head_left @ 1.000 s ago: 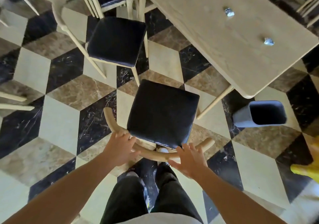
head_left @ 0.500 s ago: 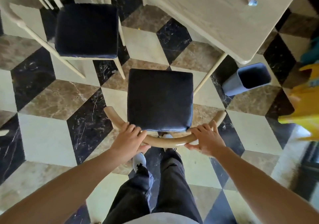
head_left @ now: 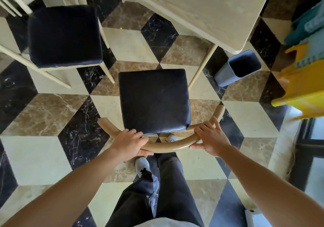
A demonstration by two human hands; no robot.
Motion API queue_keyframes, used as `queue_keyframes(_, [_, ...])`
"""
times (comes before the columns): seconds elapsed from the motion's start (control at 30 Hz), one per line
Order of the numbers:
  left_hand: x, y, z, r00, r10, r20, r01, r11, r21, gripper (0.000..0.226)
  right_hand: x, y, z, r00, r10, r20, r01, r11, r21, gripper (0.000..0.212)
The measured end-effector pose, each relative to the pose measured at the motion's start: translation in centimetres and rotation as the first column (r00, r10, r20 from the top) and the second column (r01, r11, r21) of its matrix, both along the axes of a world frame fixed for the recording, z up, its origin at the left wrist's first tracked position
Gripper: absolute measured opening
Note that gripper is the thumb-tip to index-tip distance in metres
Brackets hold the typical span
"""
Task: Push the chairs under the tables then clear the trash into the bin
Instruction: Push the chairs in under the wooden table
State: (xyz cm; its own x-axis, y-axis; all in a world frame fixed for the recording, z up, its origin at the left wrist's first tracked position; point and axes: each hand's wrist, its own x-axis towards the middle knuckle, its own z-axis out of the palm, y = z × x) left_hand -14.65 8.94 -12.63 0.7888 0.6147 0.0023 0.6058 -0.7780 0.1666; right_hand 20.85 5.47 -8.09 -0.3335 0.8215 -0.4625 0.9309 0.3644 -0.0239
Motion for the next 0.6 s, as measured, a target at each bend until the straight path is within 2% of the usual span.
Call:
queue_keyframes(0.13, [-1.0,1.8,-0.6,0.998,-0.056,0.007,0.056,0.998,0.003,0.060,-0.5,1.4,-0.3,1.000,0.028,-0.014,-0.028,0.999,0.023,0.089])
queue_keyframes(0.3, [-3.1,7.0,-0.9,0.992,-0.119,-0.053,0.117,0.993,-0.030,0.070,-2.2,4.5,-1.6,0.999,0.029,-0.019,-0.028,1.000,0.009,0.086])
queue_keyframes(0.4, [-4.1,10.5,-0.8,0.986,-0.152,-0.065,0.150,0.988,-0.035,0.067,-3.1,6.7,-2.1,0.999,0.029,-0.044,-0.028,1.000,0.010,0.082])
queue_keyframes(0.6, [-5.2,16.7,-0.4,0.972,-0.207,-0.111,0.204,0.978,-0.036,0.068,-4.6,11.6,-1.9,0.996,0.030,-0.087,-0.033,0.999,-0.035,0.093])
